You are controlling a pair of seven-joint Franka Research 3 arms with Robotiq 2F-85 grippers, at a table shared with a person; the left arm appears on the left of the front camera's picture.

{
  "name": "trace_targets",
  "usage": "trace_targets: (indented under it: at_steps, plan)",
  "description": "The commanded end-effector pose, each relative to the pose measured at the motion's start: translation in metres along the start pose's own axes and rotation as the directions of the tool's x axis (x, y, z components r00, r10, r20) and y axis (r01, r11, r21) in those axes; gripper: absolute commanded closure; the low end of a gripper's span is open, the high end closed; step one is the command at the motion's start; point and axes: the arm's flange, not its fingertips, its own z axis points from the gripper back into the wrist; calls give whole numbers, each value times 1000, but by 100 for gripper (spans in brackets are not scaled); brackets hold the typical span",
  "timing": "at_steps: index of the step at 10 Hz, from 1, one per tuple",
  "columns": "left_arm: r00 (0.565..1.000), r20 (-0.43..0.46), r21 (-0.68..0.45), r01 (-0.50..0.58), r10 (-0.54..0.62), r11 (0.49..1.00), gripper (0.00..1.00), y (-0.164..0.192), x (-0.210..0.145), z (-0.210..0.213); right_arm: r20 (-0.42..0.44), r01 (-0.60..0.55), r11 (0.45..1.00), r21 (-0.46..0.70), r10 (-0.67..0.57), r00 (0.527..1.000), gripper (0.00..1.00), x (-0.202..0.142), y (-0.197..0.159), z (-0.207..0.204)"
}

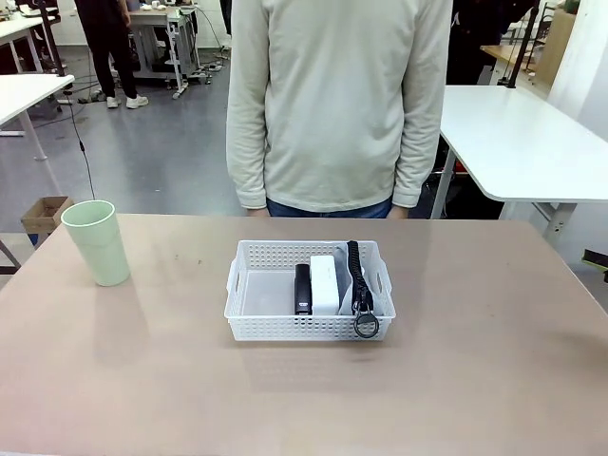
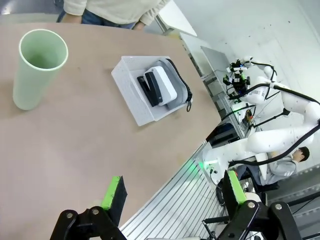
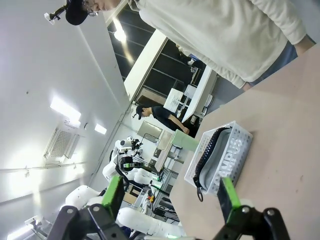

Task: Efficiently arrange items inside the basket to fit them all.
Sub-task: Pick up the Reusable plastic cup and place it inside the Organizing basket.

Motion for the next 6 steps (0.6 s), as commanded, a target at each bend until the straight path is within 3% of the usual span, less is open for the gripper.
trace_targets:
  at_steps: [1,2,3,4,6]
  plan:
    - [1000,12,-7,8,-8,1000,0,-5,0,2,-11,1,1000,6,-1,1000,0,-2,5,3]
    - [1000,0,0,0,0,1000,0,0,0,0,-11,1,1000,6,-1,1000,0,-2,5,3]
    - [987,5,-120,161,-161,980,0,35,25,-17,-11,1,1000,6,-1,1000,0,-2,5,3]
    - [967,58,-193,256,-249,947,0,65,29,-28,-11,1,1000,6,-1,1000,0,-2,5,3]
    - [888,190,-156,448,-418,881,0,86,25,-24,-11,1,1000,6,-1,1000,0,-2,5,3]
